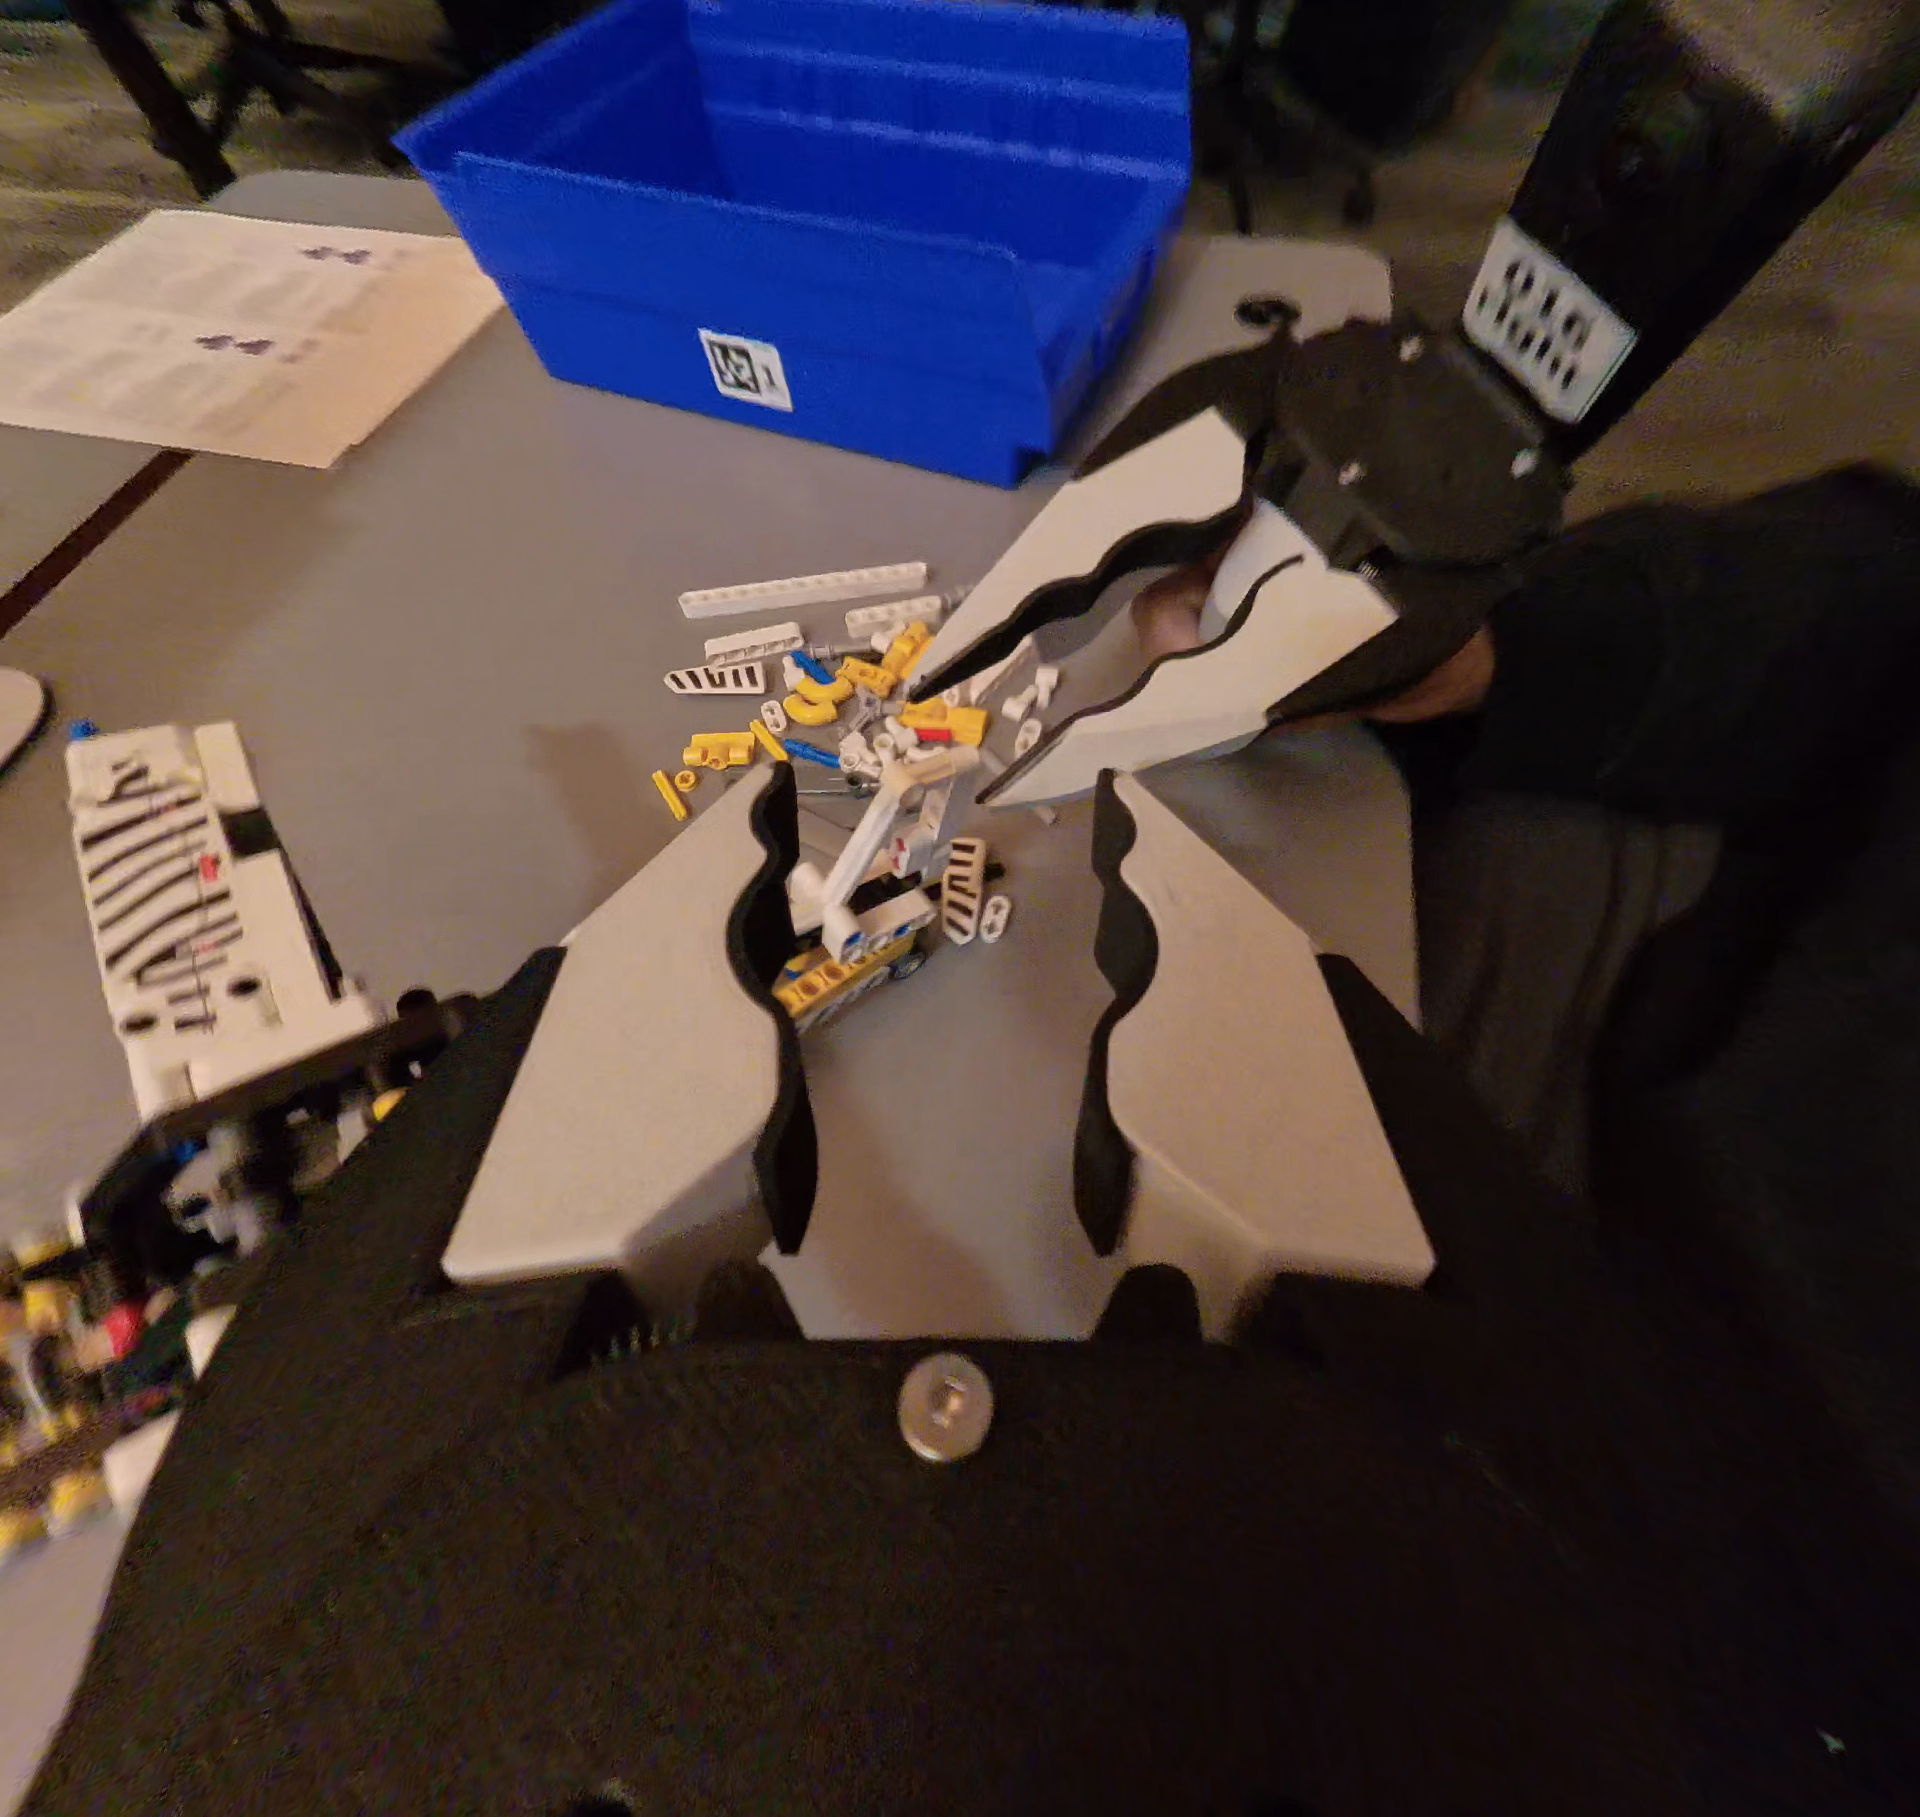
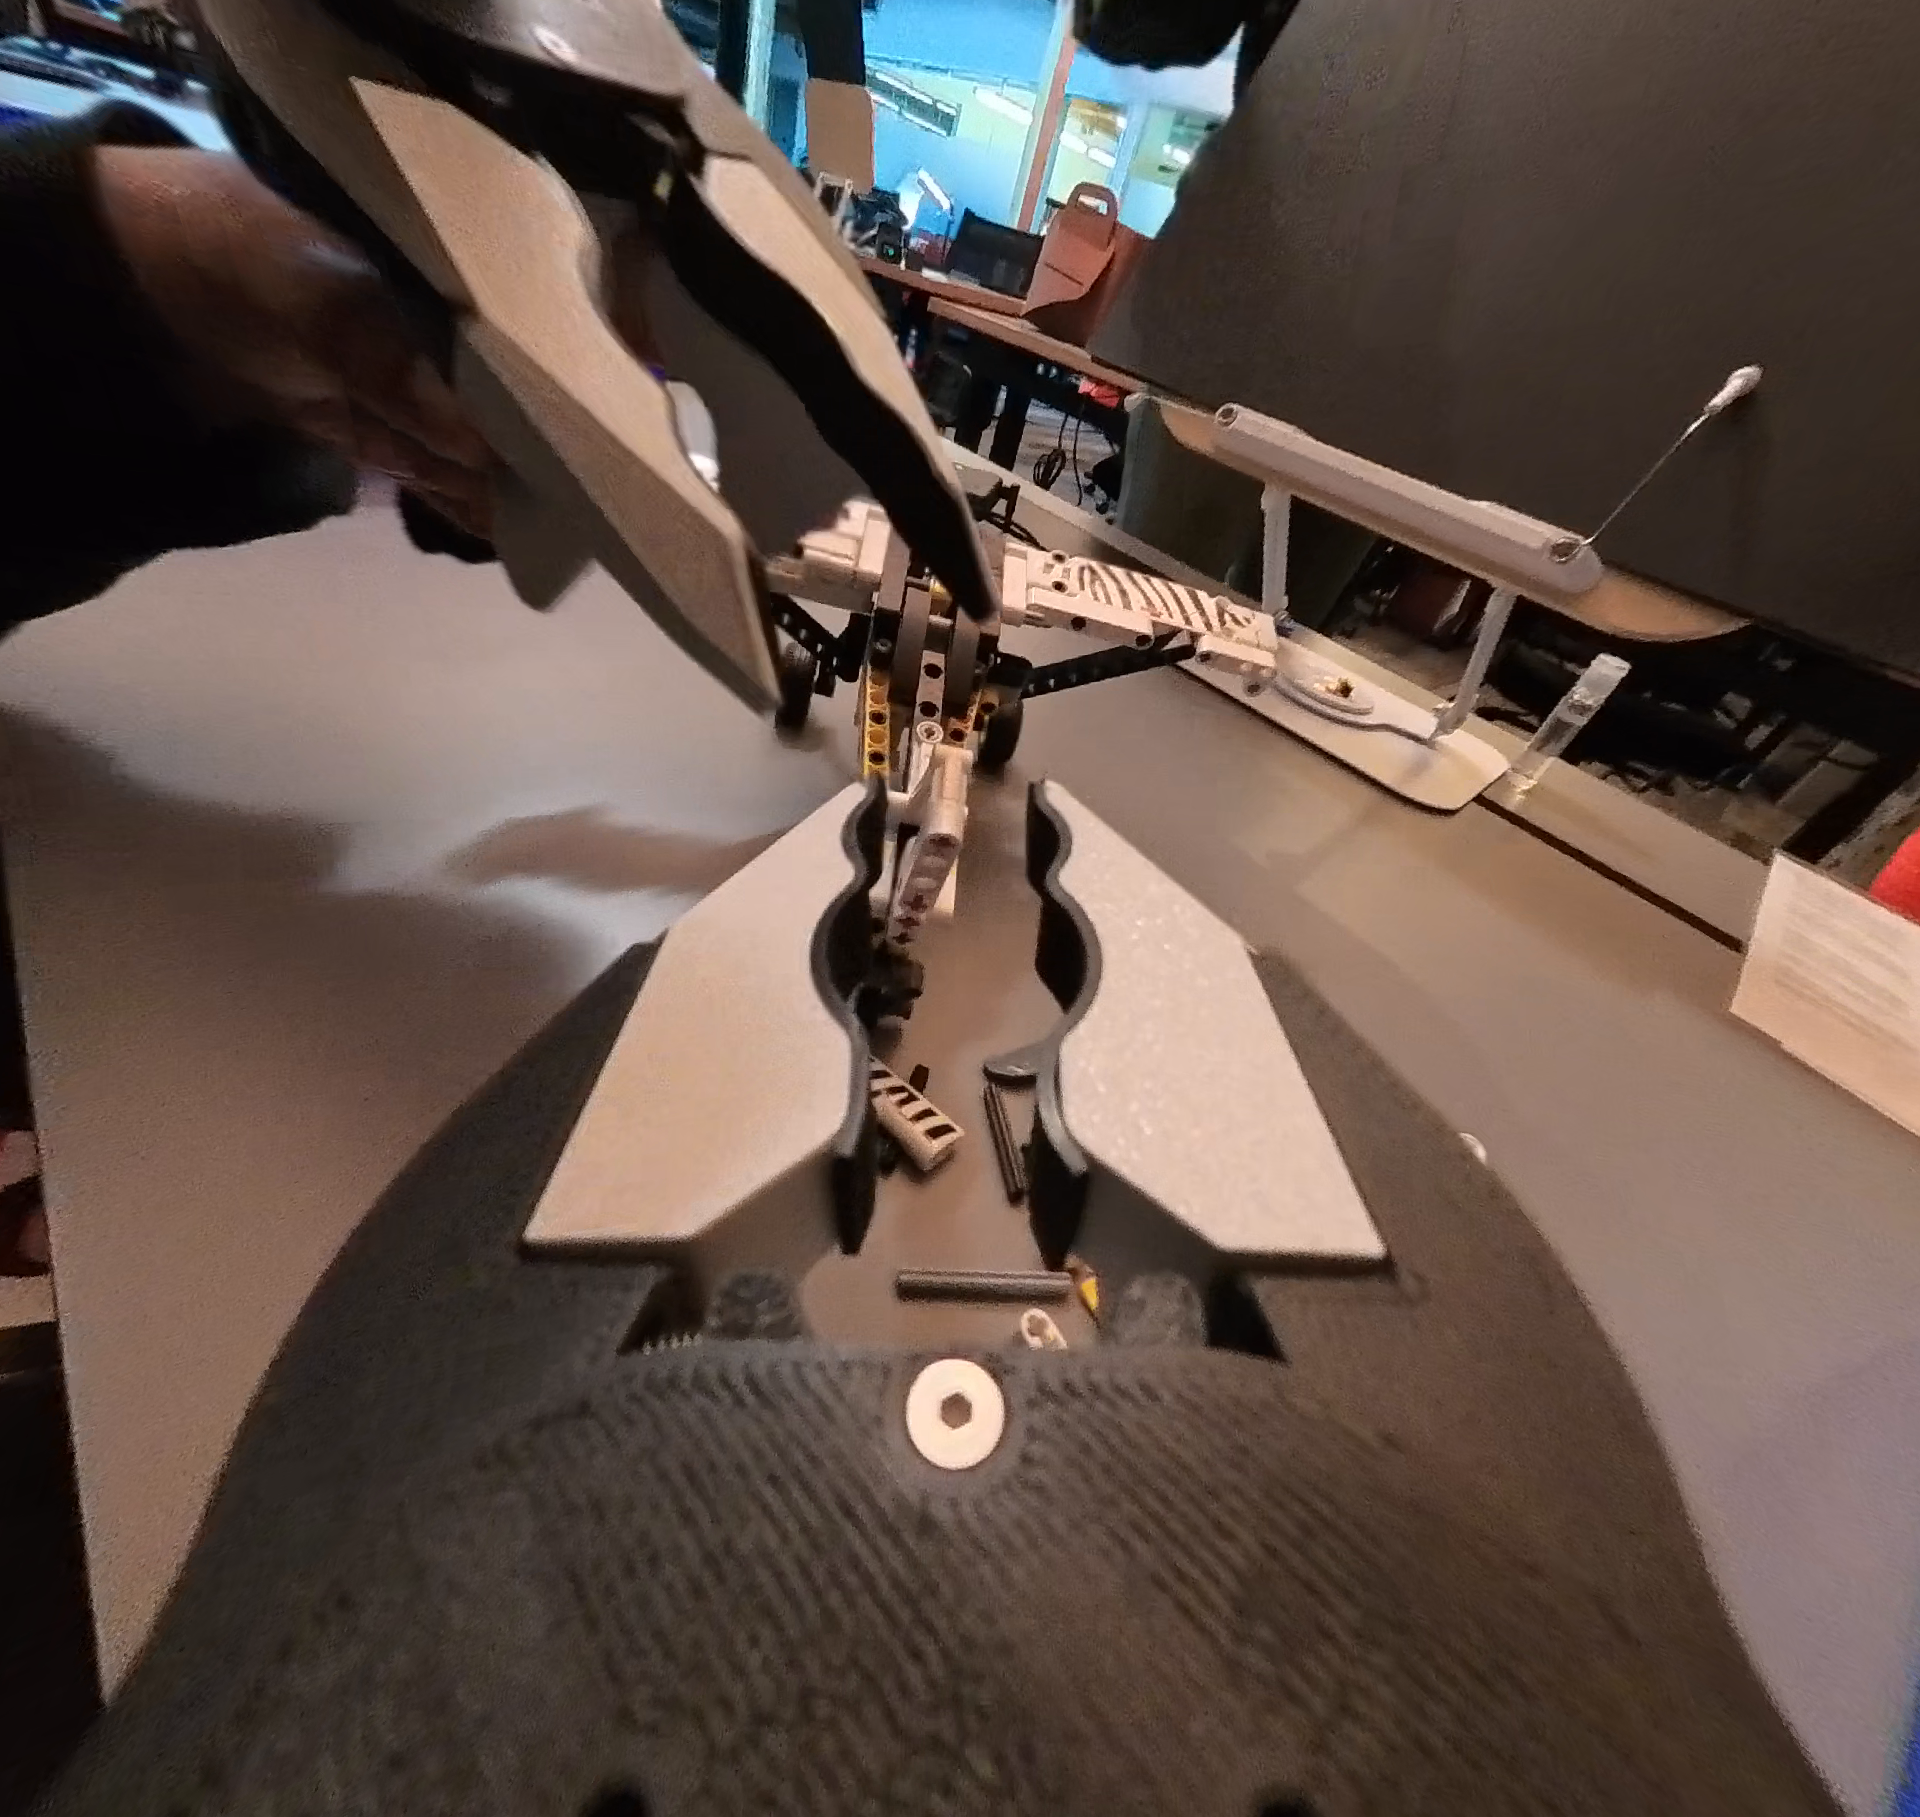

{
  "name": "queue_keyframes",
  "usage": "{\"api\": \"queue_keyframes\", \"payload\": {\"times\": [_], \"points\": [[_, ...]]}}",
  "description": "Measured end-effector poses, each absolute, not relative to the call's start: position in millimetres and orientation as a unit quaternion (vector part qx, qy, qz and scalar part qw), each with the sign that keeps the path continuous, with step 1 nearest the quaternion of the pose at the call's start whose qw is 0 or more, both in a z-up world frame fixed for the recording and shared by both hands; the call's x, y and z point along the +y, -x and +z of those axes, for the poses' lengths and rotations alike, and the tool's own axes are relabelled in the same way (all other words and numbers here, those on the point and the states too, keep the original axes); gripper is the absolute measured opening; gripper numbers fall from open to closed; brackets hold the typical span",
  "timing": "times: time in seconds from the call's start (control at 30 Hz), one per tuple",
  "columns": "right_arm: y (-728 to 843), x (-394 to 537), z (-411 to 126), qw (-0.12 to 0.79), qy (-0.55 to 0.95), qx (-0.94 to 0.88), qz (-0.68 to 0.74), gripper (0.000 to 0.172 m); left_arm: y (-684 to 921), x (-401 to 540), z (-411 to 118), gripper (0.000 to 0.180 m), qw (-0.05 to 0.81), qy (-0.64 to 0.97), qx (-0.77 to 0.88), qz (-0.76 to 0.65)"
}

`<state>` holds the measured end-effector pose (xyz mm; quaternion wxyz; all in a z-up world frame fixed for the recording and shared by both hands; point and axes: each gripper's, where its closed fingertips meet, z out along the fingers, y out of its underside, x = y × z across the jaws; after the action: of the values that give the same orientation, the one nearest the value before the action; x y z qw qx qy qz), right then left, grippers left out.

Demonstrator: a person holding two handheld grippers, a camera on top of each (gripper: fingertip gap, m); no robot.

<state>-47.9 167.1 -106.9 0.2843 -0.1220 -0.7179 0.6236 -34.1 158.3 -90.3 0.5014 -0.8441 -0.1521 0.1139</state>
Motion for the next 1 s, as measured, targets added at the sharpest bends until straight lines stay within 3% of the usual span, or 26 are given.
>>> {"api": "queue_keyframes", "payload": {"times": [0.13, 0.27, 0.4, 0.67, 0.77, 1.0], "points": [[52, 178, -104, 0.276, 0.152, -0.708, 0.631, 0.014, 42, 169, -112, 0.038, 0.440, 0.887, -0.089, 0.113], [50, 173, -114, 0.215, 0.170, -0.732, 0.624, 0.022, 47, 172, -122, 0.035, 0.429, 0.897, -0.079, 0.068], [47, 170, -116, 0.203, 0.164, -0.739, 0.621, 0.021, 50, 172, -122, 0.014, 0.432, 0.898, -0.063, 0.061], [48, 157, -124, 0.184, 0.142, -0.763, 0.603, 0.026, 50, 168, -121, 0.011, 0.441, 0.894, -0.075, 0.011], [49, 151, -126, 0.217, 0.127, -0.766, 0.591, 0.014, 47, 165, -124, 0.012, 0.409, 0.910, -0.071, -0.005], [44, 150, -122, 0.212, 0.114, -0.760, 0.604, 0.010, 48, 160, -123, 0.021, 0.374, 0.924, -0.077, 0.029]]}}
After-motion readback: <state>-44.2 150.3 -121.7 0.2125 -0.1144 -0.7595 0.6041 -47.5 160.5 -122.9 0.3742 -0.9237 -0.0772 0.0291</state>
